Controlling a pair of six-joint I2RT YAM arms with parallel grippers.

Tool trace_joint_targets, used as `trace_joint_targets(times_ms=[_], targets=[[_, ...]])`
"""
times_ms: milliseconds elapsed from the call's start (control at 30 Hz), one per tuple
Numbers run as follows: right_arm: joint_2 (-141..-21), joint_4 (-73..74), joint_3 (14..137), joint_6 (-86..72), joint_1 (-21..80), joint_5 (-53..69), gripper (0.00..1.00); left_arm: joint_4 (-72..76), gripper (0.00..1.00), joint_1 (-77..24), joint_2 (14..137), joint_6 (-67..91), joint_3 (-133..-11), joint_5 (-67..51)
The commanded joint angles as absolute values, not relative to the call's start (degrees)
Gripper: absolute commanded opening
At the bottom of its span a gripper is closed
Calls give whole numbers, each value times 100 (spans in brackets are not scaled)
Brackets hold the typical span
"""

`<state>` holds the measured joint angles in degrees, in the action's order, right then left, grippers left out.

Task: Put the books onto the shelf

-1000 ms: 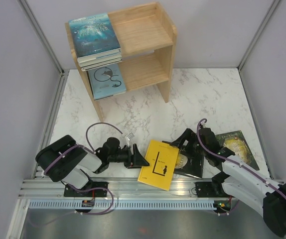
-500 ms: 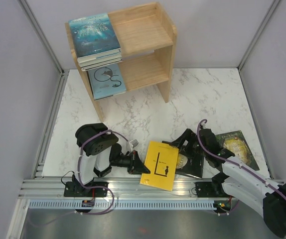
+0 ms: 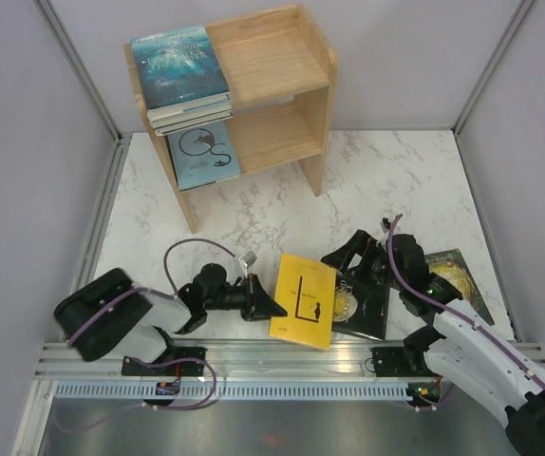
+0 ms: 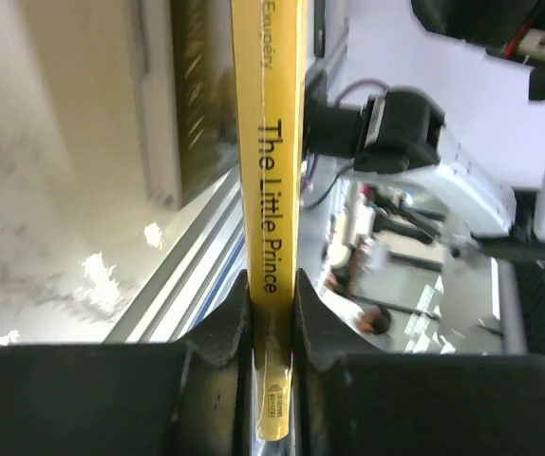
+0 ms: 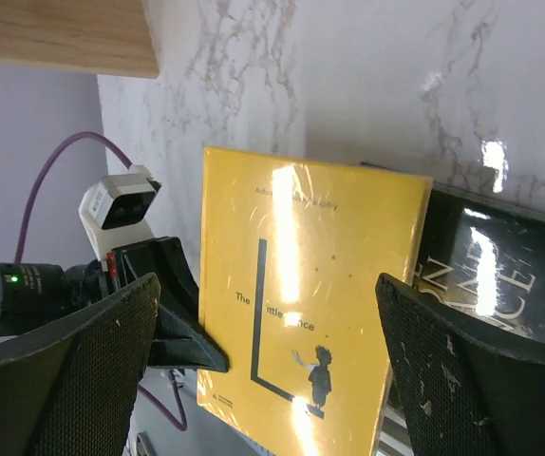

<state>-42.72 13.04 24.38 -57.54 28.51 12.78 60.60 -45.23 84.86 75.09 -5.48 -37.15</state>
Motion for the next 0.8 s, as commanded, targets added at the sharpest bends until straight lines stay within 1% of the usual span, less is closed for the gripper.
trace_joint_targets(times_ms=[0,67,100,133,233,433,567,600,767], targets=[[-4280,1415,2882,-5484,2874,1406,98,2054,2,-4509,6507,6059,-1799,-2615],[-4272,1415,2970,-5475,2883,1459,98,1138,2,-4483,5918,5486,-2485,-2260],[-4271,1389,2979,-5467,2892,1476,98,386,2,-4474,5576,5345,-2714,-2006],[-4254,1380,2988,-5475,2918,1485,98,143,2,-4474,5485,5231,-3107,-1943],[-4228,1117,2892,-5589,2997,1617,98,-394,2,-4456,5248,5089,-3523,-1749],[-4087,-165,2347,-6441,3199,1942,98,-308,2,-4439,4826,5422,-3543,-1468],[-4095,-1902,1830,-7311,3322,2250,98,332,2,-4368,4527,5765,-3270,-1389],[-4174,-2107,1793,-7443,3418,2294,98,395,2,-4359,4474,5879,-3200,-1380],[-4245,-2171,1837,-7462,3647,2101,98,633,2,-4087,4193,6091,-3190,-1607]])
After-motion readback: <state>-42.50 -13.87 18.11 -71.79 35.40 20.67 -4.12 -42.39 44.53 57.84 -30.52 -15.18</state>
